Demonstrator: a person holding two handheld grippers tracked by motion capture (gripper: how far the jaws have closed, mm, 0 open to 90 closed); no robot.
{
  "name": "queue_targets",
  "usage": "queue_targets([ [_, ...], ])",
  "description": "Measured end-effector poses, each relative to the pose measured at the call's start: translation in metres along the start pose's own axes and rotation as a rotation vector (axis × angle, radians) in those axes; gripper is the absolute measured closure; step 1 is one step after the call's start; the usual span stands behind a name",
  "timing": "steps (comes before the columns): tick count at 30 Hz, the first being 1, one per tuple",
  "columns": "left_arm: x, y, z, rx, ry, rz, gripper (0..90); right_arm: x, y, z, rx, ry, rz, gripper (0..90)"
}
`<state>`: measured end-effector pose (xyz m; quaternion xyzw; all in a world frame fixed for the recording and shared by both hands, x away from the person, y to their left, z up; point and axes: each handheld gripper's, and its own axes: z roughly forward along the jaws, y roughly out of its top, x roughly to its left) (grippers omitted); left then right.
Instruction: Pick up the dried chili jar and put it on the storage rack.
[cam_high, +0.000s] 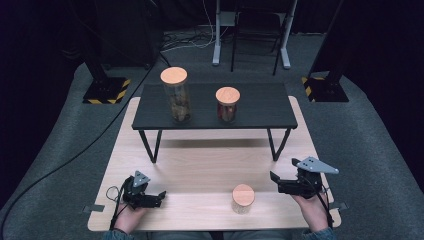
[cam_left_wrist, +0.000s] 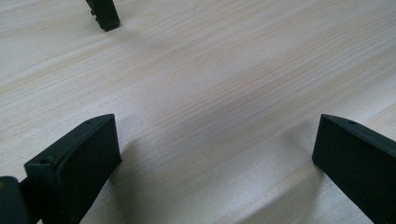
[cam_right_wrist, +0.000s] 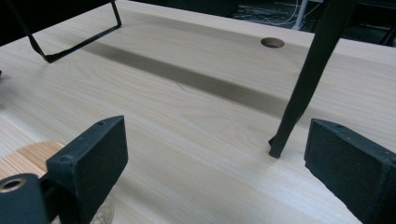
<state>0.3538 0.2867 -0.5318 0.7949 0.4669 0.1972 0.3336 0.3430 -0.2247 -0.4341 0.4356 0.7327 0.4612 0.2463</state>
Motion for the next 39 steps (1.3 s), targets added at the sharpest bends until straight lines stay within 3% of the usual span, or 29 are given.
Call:
queue_targets([
  [18,0.000,0.000,0.000,0.000,0.000,0.000,0.5,-0.010,-0.039,0.012,0.001,-0.026,0.043,5.9],
  [34,0.000,0.000,0.000,0.000,0.000,0.000,0.5,-0.023,-0.069,0.029,0.081,-0.041,0.081,6.5],
  [39,0.000,0.000,0.000,0.000,0.001,-0.001,0.5,-0.024,-0.074,0.029,0.084,-0.041,0.101,7.1],
])
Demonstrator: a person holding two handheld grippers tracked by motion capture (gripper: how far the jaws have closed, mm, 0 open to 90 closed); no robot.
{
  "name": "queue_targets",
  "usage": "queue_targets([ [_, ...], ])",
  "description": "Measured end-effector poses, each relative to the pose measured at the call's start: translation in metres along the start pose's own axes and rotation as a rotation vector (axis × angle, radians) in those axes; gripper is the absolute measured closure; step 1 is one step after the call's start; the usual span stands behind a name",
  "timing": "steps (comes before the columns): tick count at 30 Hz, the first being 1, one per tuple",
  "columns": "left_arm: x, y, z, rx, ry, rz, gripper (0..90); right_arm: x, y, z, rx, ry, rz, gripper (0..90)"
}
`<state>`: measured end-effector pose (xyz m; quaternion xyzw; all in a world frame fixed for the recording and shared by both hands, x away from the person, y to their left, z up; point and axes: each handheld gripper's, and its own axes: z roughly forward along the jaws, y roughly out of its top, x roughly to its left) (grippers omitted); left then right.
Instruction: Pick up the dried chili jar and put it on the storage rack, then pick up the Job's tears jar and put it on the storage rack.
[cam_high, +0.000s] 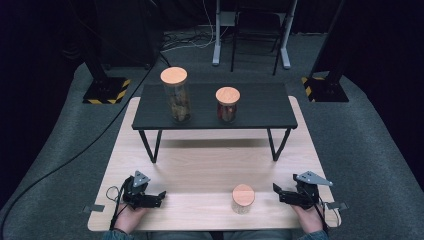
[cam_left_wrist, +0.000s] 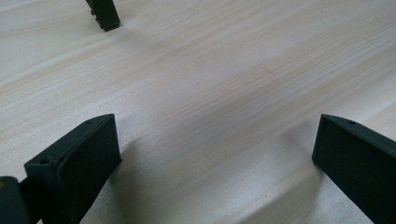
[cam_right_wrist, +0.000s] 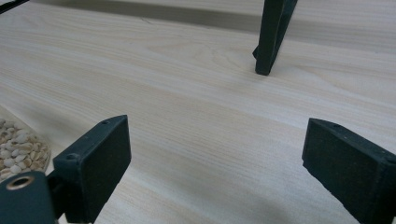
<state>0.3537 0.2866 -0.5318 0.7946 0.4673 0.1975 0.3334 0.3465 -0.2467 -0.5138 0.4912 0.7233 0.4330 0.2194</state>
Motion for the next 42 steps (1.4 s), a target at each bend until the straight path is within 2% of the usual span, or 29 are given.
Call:
queue_targets([
  [14,0.000,0.000,0.000,0.000,0.000,0.000,0.6,-0.001,-0.007,0.003,0.034,-0.017,0.011,7.6],
  [22,0.000,0.000,0.000,0.000,0.000,0.000,0.5,0.002,-0.004,-0.001,0.016,-0.005,0.015,7.5],
  [42,0.000,0.000,0.000,0.000,0.000,0.000,0.6,0.032,0.004,-0.030,-0.049,0.082,-0.020,7.6],
])
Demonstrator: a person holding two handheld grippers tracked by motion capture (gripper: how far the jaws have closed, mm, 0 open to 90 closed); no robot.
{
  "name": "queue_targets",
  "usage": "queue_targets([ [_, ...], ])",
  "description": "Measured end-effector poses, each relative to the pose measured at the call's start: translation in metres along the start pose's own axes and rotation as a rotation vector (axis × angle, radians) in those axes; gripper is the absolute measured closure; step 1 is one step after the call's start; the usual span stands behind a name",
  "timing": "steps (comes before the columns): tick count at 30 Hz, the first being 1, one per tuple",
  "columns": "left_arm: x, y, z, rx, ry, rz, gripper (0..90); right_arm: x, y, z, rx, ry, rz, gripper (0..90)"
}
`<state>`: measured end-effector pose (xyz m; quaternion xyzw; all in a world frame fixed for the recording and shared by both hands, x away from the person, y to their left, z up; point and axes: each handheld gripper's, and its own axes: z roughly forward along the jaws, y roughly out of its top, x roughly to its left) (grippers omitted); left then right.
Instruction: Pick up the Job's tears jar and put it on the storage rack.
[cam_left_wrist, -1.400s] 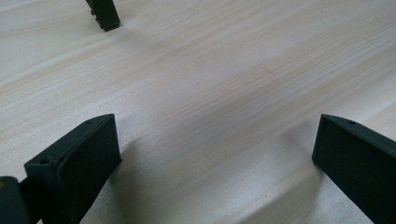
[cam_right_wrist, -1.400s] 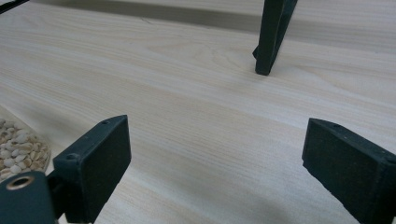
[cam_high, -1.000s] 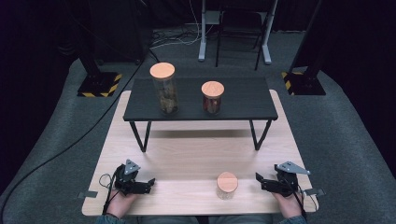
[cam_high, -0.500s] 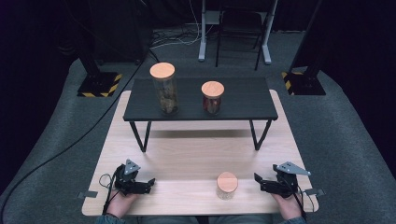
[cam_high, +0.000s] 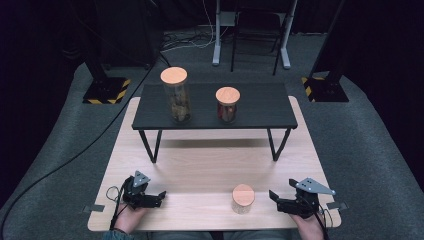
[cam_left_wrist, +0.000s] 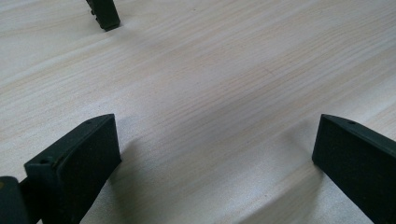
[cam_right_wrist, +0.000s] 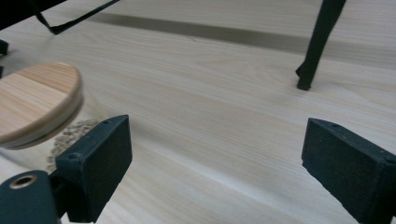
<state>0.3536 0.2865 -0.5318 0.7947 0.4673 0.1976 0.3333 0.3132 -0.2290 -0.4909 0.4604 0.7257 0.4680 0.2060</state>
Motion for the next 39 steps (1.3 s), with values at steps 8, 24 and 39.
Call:
queue_targets([
  [8,0.000,0.000,0.000,0.000,0.000,0.000,0.5,0.012,0.000,-0.005,-0.007,0.029,-0.013,7.6],
  [24,0.000,0.000,0.001,0.000,-0.002,0.000,0.5,0.035,0.001,-0.003,0.007,0.089,-0.039,8.0],
  [39,0.000,0.001,0.001,0.000,-0.002,0.001,0.5,0.054,0.004,0.001,0.010,0.143,-0.073,7.9],
])
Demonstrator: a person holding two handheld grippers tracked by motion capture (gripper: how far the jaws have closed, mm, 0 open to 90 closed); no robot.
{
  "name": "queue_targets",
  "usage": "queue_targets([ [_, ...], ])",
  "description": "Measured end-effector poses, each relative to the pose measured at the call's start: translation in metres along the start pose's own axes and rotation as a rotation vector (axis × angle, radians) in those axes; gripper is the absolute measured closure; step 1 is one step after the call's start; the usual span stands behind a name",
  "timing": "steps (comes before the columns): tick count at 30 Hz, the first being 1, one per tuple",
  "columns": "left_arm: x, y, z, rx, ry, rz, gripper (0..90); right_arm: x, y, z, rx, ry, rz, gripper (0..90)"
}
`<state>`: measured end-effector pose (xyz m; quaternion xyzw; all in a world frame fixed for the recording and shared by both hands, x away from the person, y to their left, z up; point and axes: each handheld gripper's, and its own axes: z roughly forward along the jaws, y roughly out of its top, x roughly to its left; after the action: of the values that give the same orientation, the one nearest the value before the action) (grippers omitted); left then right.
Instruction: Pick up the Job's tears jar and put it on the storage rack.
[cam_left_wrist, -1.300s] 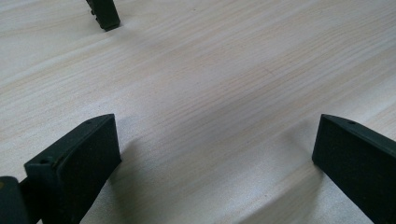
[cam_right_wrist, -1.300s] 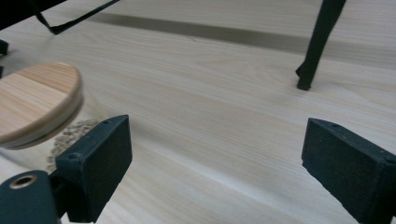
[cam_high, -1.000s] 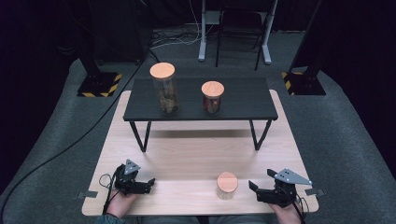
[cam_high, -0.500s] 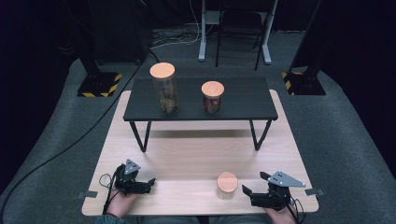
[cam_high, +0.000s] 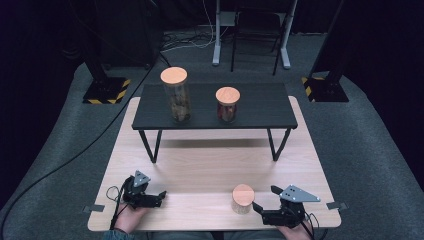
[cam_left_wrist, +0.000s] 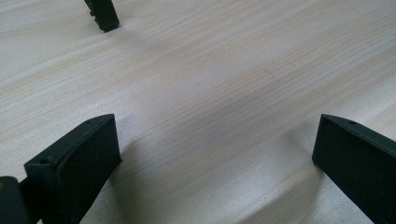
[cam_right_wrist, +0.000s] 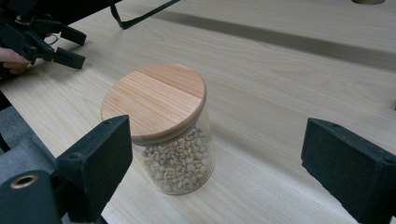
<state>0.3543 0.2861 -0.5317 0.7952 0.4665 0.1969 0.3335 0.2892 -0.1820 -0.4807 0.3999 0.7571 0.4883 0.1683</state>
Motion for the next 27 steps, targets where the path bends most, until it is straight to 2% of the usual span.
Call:
queue_targets([
  [18,0.000,0.000,0.000,-0.001,-0.001,0.001,0.5,0.015,0.006,0.015,0.011,0.034,-0.029,7.9],
  [27,0.000,0.000,0.000,-0.001,0.000,0.002,0.5,0.022,0.004,0.026,0.030,0.024,-0.038,7.9],
])
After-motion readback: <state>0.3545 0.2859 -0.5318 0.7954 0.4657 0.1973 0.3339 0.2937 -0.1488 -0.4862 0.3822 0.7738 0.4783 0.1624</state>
